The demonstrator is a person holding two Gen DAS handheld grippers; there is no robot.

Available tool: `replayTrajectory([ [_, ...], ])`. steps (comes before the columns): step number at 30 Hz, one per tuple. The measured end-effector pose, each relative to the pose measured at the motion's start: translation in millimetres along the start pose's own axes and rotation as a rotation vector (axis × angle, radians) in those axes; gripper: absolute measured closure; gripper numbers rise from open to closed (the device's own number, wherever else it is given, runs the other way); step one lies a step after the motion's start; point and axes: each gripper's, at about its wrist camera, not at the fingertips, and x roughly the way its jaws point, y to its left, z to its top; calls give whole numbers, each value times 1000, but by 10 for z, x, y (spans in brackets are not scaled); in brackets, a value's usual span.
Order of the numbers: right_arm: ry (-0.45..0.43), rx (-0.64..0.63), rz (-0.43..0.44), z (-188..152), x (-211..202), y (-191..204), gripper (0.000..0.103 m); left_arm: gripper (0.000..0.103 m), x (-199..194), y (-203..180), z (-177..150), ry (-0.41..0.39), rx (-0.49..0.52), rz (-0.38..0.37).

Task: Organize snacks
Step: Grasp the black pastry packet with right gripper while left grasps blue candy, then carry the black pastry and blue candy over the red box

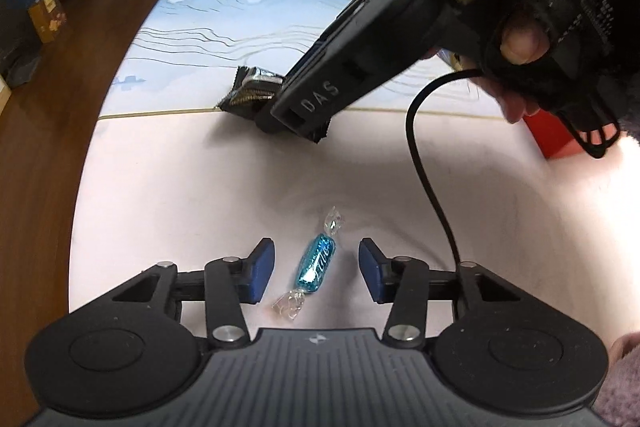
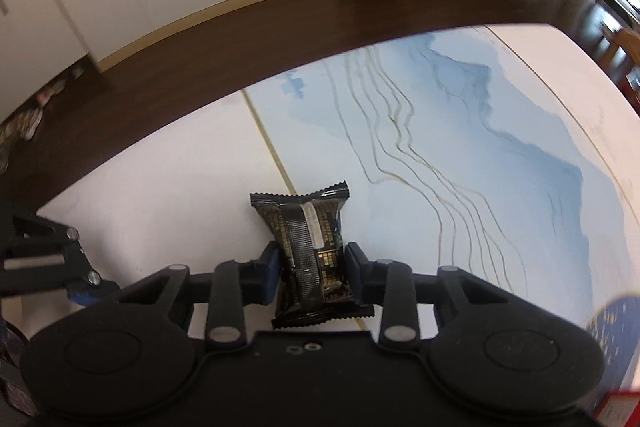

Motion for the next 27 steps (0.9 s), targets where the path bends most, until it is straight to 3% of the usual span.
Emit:
replayTrajectory([
  [9,-20,216,-35,-247,-222,-90,72,71,24,-51,-3,17,78,-4],
  [11,-26,263,-46,-292,-255,-91,72,82,22,-74,-21,16,99,-1],
  [14,-34,323,-68,-371,-315,-77,72,88,33,-108,-18,21,127,-6],
  [18,-44,404,-92,-496,-430,-37,72,90,54,-93,19,29,132,-22],
  [27,-65,590,-191,-889,-856,73,72,90,71,110,150,53,35,-50],
])
